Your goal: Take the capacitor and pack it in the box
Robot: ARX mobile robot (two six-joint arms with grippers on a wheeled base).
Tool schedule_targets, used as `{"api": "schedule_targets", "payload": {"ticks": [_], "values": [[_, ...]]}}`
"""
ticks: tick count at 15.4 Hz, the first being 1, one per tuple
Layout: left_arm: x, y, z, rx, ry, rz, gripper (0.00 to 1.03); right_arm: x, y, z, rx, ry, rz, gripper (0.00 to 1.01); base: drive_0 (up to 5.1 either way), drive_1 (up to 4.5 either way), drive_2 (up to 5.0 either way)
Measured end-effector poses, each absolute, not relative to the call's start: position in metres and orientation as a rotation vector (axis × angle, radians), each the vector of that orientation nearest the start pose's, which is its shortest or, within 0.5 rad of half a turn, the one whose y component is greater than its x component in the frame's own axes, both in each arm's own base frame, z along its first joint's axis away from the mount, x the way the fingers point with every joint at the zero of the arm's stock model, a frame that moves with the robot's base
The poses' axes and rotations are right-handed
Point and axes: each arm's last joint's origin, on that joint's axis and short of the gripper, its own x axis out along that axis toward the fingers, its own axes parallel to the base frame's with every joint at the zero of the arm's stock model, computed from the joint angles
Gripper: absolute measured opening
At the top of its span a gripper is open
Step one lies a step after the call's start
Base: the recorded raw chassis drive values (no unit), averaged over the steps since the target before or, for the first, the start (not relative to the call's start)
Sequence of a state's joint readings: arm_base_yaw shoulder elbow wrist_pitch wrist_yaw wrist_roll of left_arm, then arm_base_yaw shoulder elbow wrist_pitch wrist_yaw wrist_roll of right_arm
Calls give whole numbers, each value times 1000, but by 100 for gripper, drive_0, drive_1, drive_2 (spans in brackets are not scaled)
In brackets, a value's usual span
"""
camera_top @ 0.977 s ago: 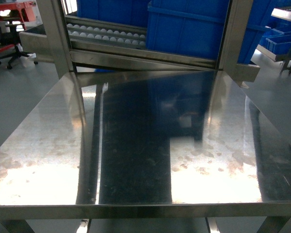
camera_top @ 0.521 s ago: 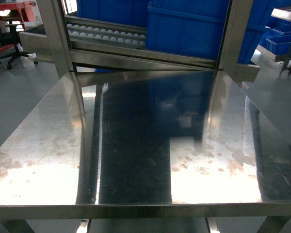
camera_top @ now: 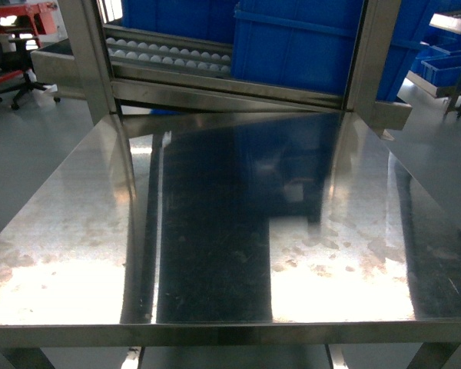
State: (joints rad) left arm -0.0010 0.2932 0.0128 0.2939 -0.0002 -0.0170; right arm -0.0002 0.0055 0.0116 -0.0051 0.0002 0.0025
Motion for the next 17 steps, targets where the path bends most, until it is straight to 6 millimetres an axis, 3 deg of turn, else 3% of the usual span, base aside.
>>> {"api": "schedule_targets", "payload": {"ticks": [8,17], "values": [[98,0,165,-17,26,1,44,97,0,167,2,-1,-1,98,0,0,0],[98,0,167,-14,4,0,44,97,0,167,2,-1,0,98,0,0,0]]}}
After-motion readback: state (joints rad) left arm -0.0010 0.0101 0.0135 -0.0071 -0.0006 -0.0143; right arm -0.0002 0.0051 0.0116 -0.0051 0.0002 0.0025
